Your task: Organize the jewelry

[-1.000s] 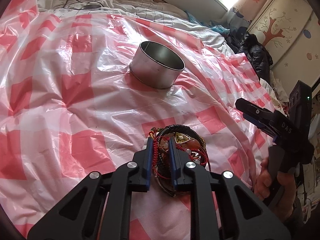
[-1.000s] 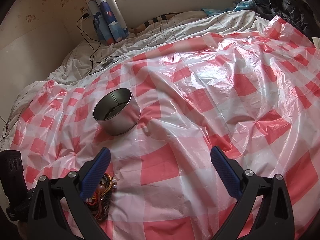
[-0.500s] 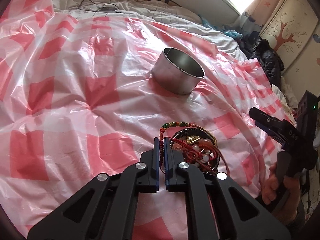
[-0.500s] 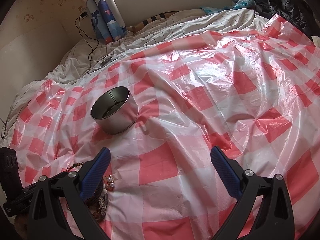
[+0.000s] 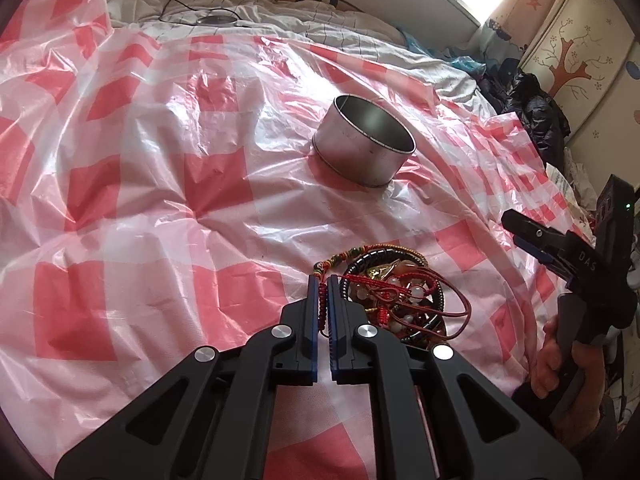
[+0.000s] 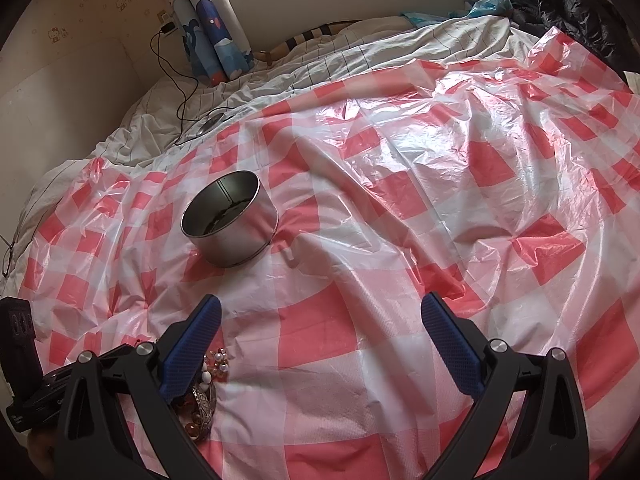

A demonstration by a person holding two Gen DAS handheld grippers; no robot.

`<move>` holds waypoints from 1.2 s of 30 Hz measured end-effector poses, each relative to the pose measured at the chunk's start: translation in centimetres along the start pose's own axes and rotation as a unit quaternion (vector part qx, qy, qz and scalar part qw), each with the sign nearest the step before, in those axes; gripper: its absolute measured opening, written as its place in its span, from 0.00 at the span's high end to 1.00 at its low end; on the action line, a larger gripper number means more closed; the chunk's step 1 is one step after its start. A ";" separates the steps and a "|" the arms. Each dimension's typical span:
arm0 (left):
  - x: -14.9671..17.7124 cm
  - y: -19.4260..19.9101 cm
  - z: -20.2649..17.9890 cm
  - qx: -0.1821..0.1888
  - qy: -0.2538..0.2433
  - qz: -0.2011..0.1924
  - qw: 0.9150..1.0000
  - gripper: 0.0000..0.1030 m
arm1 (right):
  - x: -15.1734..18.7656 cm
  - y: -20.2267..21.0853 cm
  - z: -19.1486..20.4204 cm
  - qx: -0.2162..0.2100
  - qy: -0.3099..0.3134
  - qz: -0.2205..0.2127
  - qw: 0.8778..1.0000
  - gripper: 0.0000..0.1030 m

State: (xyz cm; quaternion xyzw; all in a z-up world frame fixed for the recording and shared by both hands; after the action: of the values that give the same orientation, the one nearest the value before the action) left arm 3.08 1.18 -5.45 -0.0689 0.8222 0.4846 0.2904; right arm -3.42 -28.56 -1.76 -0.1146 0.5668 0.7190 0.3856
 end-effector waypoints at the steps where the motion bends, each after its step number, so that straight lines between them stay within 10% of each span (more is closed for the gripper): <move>1: -0.1 0.2 0.1 0.005 0.004 -0.003 1.000 0.97 | 0.0 0.0 0.0 0.000 0.000 0.000 1.000 0.07; 17: -2.2 5.3 -1.1 0.170 0.024 -0.118 0.978 0.97 | 0.4 -0.3 0.2 -0.001 0.002 0.004 1.000 0.07; 27: -2.9 6.7 0.3 0.151 0.048 -0.145 0.977 0.97 | 1.4 0.1 4.6 -0.053 0.084 0.010 0.995 0.07; 36: -2.9 6.5 1.5 0.149 0.065 -0.139 0.977 0.97 | 6.8 2.1 13.3 -0.082 0.321 -0.003 0.943 0.07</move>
State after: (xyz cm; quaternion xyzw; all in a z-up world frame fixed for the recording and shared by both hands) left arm 3.55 5.33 0.51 -0.1694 0.8846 0.3063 0.3081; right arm -5.83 -13.74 0.06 -0.3728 0.5989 0.6869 0.1748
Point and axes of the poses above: each gripper's, at about its wrist camera, not at the fingertips, and y roughly against the way its jaws point, z to its left, x to its underside, the point moved 3 cm from there along -y, roughly the way its jaws point, and after that the axes turned 1 degree about -y, right-handed, at the moved point
